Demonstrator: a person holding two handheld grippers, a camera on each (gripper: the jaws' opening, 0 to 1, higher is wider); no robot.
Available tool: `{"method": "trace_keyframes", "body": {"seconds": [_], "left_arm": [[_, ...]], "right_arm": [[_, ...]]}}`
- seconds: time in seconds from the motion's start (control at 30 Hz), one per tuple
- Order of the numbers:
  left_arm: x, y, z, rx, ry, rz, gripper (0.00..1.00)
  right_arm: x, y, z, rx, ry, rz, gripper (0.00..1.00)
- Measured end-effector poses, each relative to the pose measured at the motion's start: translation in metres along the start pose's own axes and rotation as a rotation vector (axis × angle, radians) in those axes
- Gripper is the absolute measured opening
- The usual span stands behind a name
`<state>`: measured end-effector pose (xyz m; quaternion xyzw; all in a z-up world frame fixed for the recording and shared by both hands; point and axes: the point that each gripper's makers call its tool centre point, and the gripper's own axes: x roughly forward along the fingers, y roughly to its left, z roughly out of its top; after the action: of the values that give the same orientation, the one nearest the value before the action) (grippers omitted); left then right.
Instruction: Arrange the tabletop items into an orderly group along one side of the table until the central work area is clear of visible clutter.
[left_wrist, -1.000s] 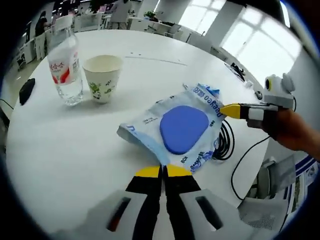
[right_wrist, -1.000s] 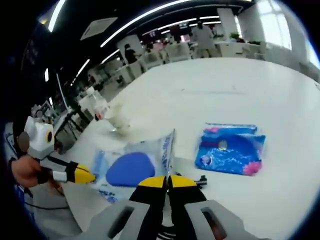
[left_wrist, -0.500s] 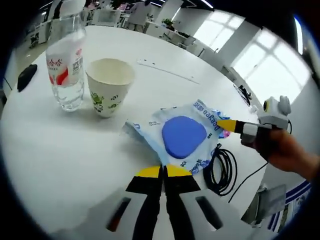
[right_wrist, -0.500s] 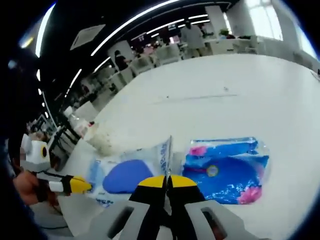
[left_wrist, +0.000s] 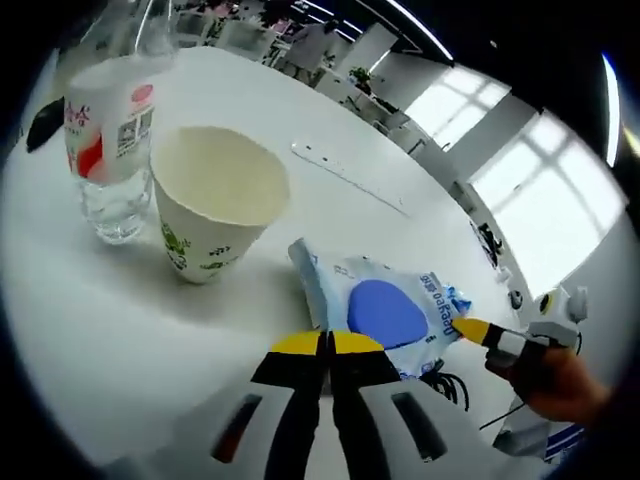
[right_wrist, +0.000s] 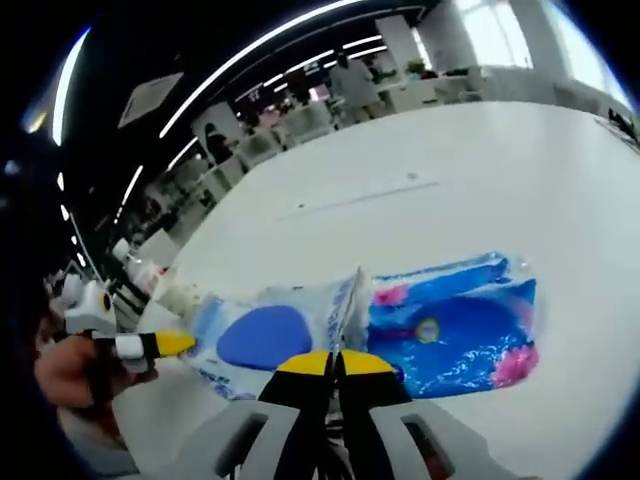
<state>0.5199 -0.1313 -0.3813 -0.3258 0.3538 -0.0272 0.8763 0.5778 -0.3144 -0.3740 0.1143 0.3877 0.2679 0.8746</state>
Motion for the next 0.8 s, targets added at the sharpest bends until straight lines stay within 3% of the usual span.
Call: {"method": "trace_keyframes", "body": {"seconds": [0.2, 0.43, 0.8], "left_arm": [[0.005, 0.020, 0.012, -0.070, -0.051, 0.042, 0.00], [0.006, 0.025, 0.015, -0.151, -0.091, 0.062, 0.00], [0.011, 0.029, 0.024, -0.163, -0.118, 0.062, 0.01]], "right_arm": [[0.012, 0.007, -0.010, 0.016, 0.022, 0.015, 0.00], [0.024, 0.011, -0.012, 0.044, 0.025, 0.030, 0.00], [0.031, 0.013, -0.008, 0.058, 0.024, 0.035, 0.00]]}}
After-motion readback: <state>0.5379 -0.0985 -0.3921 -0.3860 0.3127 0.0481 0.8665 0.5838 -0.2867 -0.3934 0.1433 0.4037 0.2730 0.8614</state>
